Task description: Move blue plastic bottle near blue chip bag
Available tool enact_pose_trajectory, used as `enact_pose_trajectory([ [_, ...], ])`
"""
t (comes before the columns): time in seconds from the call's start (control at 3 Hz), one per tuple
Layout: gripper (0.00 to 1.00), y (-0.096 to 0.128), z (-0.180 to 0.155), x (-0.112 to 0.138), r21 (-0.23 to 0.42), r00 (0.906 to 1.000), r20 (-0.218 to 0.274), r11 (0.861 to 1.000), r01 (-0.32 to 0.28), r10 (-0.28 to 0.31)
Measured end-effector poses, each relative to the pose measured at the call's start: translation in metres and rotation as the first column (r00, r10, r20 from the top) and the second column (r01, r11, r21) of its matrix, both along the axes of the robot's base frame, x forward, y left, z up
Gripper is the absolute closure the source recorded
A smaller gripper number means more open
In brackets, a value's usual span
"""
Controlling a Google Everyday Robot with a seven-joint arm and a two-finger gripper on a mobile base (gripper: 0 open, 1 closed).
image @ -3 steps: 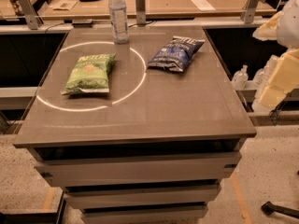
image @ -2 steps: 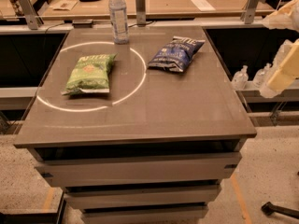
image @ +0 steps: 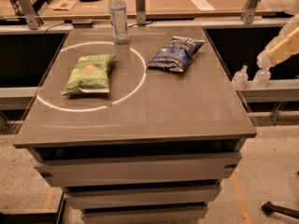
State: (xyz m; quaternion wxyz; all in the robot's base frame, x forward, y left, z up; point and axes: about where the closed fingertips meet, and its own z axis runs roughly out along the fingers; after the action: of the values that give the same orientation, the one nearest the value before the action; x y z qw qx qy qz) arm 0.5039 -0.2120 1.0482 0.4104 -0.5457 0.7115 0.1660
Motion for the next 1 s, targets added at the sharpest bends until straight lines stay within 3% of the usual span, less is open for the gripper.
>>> enact_pose_trajectory([
  [0.33, 0.0, 0.018, 0.018, 0.003, 0.19, 0.9994, 0.033, 0.982, 0.005, -0.011],
  [0.67, 0.0, 0.037, 0.019, 0.009, 0.322, 0.9997, 0.017, 0.947, 0.009, -0.015],
  [1.0, 0.0, 0.046, 0.02, 0.017, 0.397, 0.9997, -0.017, 0.917, 0.023, -0.018],
])
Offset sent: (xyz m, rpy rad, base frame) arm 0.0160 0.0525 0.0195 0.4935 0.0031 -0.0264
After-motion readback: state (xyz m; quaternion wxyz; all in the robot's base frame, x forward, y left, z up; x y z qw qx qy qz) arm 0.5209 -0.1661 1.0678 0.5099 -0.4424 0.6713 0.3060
